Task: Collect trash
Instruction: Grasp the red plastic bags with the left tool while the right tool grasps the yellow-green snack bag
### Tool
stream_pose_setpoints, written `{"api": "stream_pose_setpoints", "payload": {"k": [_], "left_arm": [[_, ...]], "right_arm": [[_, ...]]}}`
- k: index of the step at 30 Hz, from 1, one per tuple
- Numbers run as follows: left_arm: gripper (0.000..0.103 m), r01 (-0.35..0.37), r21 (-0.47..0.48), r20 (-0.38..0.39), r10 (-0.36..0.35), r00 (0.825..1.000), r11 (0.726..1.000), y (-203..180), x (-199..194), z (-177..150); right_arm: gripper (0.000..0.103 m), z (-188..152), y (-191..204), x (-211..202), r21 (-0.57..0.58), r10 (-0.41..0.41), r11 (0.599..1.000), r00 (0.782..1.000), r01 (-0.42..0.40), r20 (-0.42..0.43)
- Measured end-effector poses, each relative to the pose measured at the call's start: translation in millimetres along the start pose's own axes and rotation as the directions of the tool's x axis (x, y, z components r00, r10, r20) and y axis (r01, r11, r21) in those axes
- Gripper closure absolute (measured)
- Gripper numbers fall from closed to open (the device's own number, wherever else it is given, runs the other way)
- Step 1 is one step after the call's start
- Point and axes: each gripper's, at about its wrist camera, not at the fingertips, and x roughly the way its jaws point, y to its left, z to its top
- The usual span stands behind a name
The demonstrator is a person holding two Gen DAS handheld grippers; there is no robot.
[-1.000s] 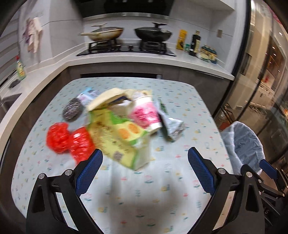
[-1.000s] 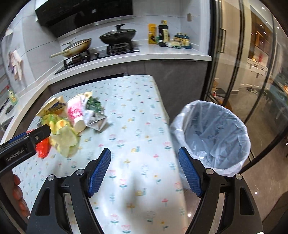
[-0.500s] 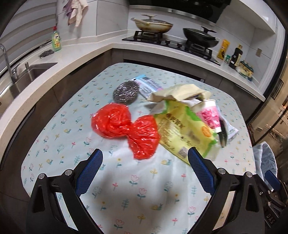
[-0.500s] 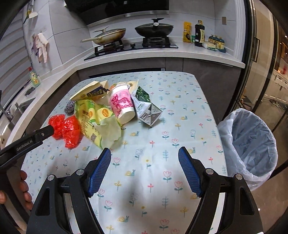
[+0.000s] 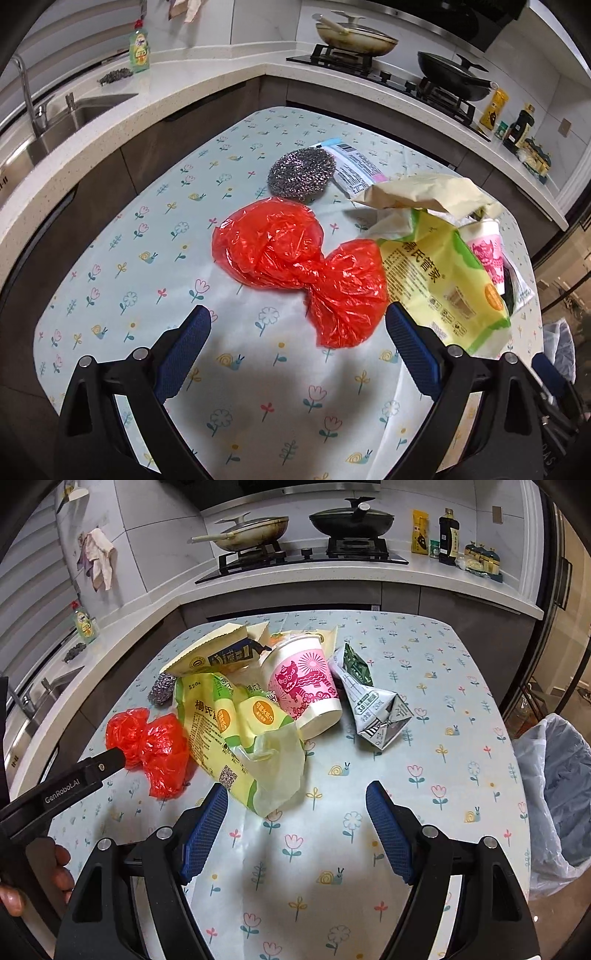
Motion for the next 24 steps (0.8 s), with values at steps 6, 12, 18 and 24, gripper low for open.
{"api": "stream_pose_setpoints", "payload": {"k": [6, 12, 18, 24], "left_arm": [[0.012, 0.004, -0.091, -0.032, -0.007, 0.999, 0.996, 8.3, 18.6, 13.5], [0.012, -0.014, -0.154, -0.057, 0.005, 0.998, 0.988, 9.7, 38.3, 26.3], [0.018, -0.011, -0.179, -0.100, -0.007, 0.995, 0.984, 8.7, 61.5, 31.3], [0.046, 0.011, -0.145, -0.102, -0.026, 0.994, 0.989, 2.7, 62.3, 26.1]], "right_arm": [[0.029, 7.0, 4.6, 19.2, -0.005, 0.002, 1.000, 1.000, -0.003, -0.010], [0.032, 10.4, 5.4, 32.0, -0.005, 0.010, 1.000, 1.000, -0.010, -0.022], [0.058, 8.6, 5.1, 42.0, -0.003, 0.024, 1.000, 0.999, -0.024, -0.043], [0.075, 6.3, 4.0, 39.0, 0.002, 0.068, 0.998, 0.997, -0.068, -0.040]]}}
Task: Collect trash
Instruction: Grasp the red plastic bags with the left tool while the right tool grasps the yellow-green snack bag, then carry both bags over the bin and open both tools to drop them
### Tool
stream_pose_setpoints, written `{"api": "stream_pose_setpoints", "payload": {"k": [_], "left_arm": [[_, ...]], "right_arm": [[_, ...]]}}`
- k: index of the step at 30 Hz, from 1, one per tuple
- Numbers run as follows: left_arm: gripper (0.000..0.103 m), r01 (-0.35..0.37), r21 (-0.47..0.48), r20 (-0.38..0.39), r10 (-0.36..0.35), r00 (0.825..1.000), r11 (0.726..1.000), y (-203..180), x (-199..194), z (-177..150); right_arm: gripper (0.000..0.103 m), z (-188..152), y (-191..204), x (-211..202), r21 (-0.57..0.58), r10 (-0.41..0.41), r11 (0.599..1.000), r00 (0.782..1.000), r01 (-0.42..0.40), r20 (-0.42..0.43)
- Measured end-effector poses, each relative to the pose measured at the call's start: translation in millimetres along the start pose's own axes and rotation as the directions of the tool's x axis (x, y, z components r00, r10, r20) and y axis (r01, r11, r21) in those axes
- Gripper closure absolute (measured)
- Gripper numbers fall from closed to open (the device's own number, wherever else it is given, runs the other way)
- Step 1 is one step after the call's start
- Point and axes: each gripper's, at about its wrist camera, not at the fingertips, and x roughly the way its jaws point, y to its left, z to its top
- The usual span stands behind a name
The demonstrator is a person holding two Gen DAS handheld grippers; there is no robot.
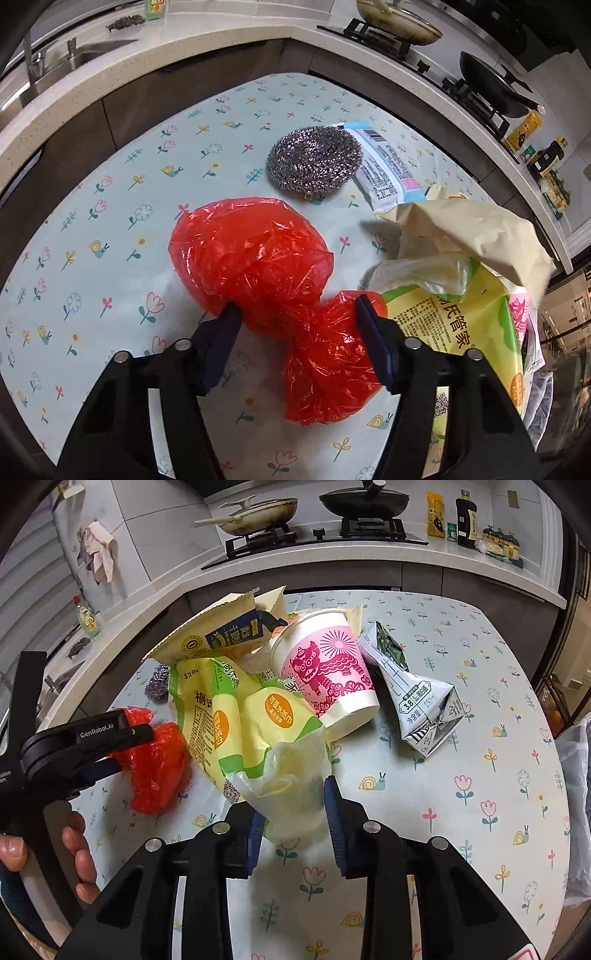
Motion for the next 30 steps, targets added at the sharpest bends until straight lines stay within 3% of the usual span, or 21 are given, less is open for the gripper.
{"api": "stream_pose_setpoints", "payload": {"k": [2, 8, 19, 30], "left_arm": [[0.057, 0.002, 0.019, 0.006, -0.002, 1.000, 1.000, -1.9, -5.1, -3.4], [0.063, 0.017, 0.036, 0.019, -0.017, 1.000, 0.999, -5.5, -26.6, -17.4], [0.064, 0.078, 0.139, 0.071, -0.088, 0.994, 0.987, -44.7, -87.1, -50.4], [0.064, 0.154, 0.287, 0.079, -0.184, 0.980, 0.946, -108.0, -129.6, -85.7]], "right_arm": [[0.076, -2.8, 1.7, -5.7, -0.005, 0.011, 1.000, 1.000, -0.011, 0.007], [0.079, -8.9, -0.1, -32.7, -0.016, 0.038, 0.999, 0.998, -0.038, 0.039], [0.081, -29.9, -37.2, -97.2, 0.036, 0.007, 0.999, 0.992, -0.012, 0.123], [0.082, -48.1, -99.8, -156.3, 0.159, -0.096, 0.985, 0.974, 0.063, 0.207]]}}
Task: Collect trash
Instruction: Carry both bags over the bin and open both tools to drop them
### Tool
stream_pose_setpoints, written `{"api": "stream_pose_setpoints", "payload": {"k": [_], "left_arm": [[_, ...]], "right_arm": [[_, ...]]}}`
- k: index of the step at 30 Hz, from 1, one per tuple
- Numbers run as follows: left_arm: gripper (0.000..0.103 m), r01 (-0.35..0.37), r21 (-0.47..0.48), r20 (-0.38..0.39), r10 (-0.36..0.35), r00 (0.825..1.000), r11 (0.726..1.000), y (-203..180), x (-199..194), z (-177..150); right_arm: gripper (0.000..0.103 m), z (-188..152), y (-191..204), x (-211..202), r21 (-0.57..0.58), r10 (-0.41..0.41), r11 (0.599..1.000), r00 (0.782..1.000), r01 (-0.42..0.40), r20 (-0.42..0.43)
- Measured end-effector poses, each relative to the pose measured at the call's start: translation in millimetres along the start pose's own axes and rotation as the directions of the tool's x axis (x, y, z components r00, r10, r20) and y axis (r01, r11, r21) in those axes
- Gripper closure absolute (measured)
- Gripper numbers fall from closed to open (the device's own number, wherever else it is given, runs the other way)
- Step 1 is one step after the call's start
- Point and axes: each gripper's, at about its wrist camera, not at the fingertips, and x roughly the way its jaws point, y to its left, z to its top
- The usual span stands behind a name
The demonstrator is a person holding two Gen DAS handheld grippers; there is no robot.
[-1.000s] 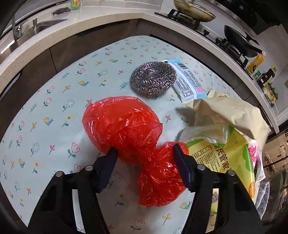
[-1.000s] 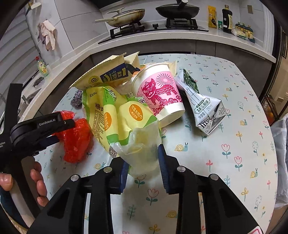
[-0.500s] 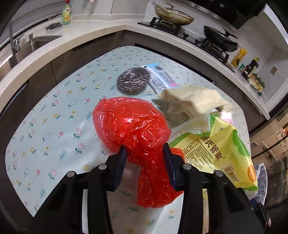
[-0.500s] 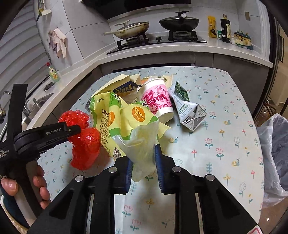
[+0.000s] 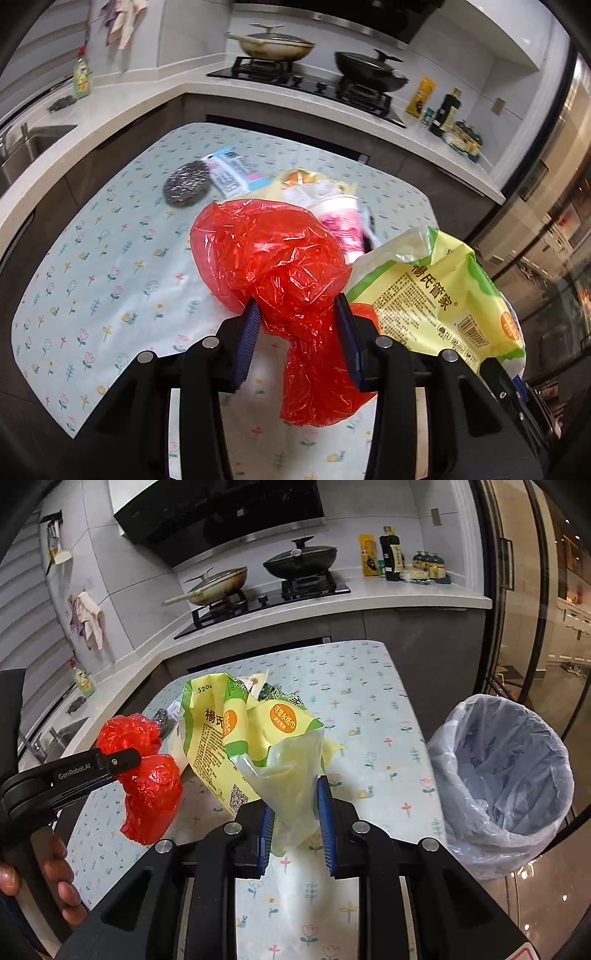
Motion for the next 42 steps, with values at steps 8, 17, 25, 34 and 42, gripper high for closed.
{"api": "stream_pose_setpoints", "payload": {"k": [8, 17, 25, 34, 42], "left_arm": [[0.064, 0.062, 0.104, -0.006, -0.062, 0.998, 0.993, -55.4, -9.0, -13.9], [0.064, 0.154, 0.214, -0.043, -0.148, 0.988, 0.965, -121.8, -8.5, -30.0], [0.064, 0.247, 0.326, -0.084, -0.232, 0.969, 0.913, -189.9, -5.3, -41.5], [0.064, 0.355, 0.410, -0.169, -0.312, 0.935, 0.840, -263.6, 19.5, -56.4], [0.061, 0.425, 0.445, -0.267, -0.336, 0.903, 0.789, -316.8, 60.3, -68.3]], "right_arm": [[0.082, -1.8, -52.4, -36.3, 0.091, -0.076, 0.993, 0.996, 0.071, 0.054], [0.082, -11.1, -109.0, -67.6, 0.197, -0.188, 0.966, 0.979, 0.169, 0.081], [0.082, -16.8, -165.6, -88.3, 0.292, -0.308, 0.917, 0.947, 0.272, 0.085], [0.082, -23.8, -225.1, -97.4, 0.368, -0.429, 0.846, 0.902, 0.385, 0.043], [0.082, -20.2, -253.4, -78.8, 0.378, -0.476, 0.809, 0.879, 0.449, -0.025]]}}
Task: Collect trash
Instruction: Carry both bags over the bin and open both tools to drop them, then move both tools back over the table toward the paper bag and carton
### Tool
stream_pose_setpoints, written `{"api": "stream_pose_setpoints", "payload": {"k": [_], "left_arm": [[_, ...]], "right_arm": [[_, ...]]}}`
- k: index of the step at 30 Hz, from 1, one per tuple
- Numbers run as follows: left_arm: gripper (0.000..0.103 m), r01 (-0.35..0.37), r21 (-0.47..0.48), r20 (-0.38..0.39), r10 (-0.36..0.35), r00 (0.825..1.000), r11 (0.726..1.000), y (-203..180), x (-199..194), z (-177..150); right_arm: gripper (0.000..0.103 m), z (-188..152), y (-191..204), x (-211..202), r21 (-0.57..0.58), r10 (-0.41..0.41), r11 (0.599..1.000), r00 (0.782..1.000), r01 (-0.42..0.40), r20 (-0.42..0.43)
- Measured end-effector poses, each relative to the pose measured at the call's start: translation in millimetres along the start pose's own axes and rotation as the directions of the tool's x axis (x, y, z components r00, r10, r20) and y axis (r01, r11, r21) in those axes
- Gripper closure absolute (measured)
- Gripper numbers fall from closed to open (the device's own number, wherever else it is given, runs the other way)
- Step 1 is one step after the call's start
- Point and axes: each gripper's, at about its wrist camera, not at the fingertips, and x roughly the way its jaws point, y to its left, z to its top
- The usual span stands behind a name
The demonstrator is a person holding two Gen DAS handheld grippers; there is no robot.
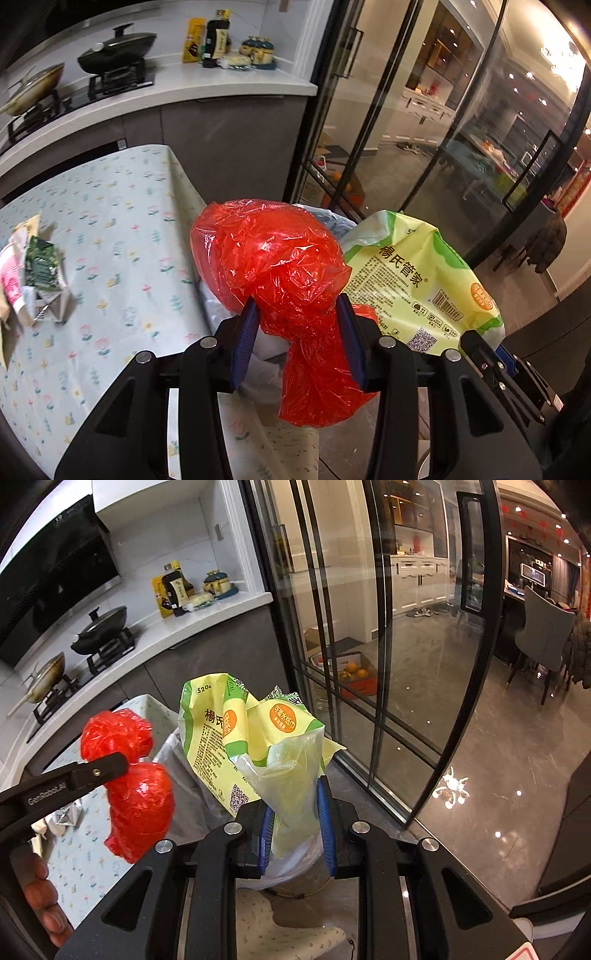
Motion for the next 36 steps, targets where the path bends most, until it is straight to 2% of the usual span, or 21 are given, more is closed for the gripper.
{"api": "stream_pose_setpoints", "payload": {"k": [6, 8, 9, 14, 16, 18, 20, 30, 36], "left_arm": [[0.052, 0.012, -0.011, 0.000, -0.012, 1.000, 1.000, -3.3, 20.5, 7.9], [0.037, 0.017, -0.019, 0.008, -0.017, 1.000, 1.000, -0.1, 21.2, 10.2], [0.033, 0.013, -0.025, 0.013, -0.012, 1.000, 1.000, 2.1, 20.4, 11.5], [0.025, 0.002, -0.073, 0.048, 0.001, 0.999, 0.997, 20.7, 8.6, 15.3], [0.024, -0.005, -0.100, 0.061, 0.011, 0.998, 0.995, 29.4, 1.7, 14.1], [0.023, -0.013, -0.116, 0.066, 0.021, 0.998, 0.993, 38.0, -3.8, 13.2], [0.023, -0.025, -0.131, 0.072, 0.034, 0.997, 0.991, 45.9, -9.0, 12.0], [0.023, -0.095, -0.173, 0.094, 0.113, 0.989, 0.980, 73.6, -30.2, 0.8], [0.023, -0.138, -0.162, 0.126, 0.159, 0.979, 0.977, 81.1, -48.5, -5.6]], "right_arm": [[0.082, 5.2, 7.8, 19.7, -0.001, -0.019, 1.000, 0.999, 0.019, -0.026], [0.081, 7.1, 12.6, 25.7, -0.002, -0.023, 1.000, 0.999, 0.023, -0.033], [0.081, 8.2, 15.3, 28.9, -0.003, -0.021, 1.000, 0.999, 0.021, -0.036], [0.075, 10.8, 26.6, 36.4, -0.014, -0.003, 1.000, 0.999, 0.003, -0.034], [0.070, 10.8, 34.4, 35.7, -0.034, 0.004, 0.999, 1.000, -0.005, -0.026], [0.056, 10.3, 42.3, 33.1, -0.047, 0.009, 0.999, 1.000, -0.009, -0.011], [0.050, 10.0, 47.6, 29.6, -0.047, 0.019, 0.999, 1.000, -0.018, 0.002], [0.047, 4.9, 72.9, 10.8, -0.081, 0.066, 0.995, 0.998, -0.065, 0.010], [0.047, -0.8, 87.9, -3.0, -0.107, 0.094, 0.990, 0.995, -0.092, 0.015]]}}
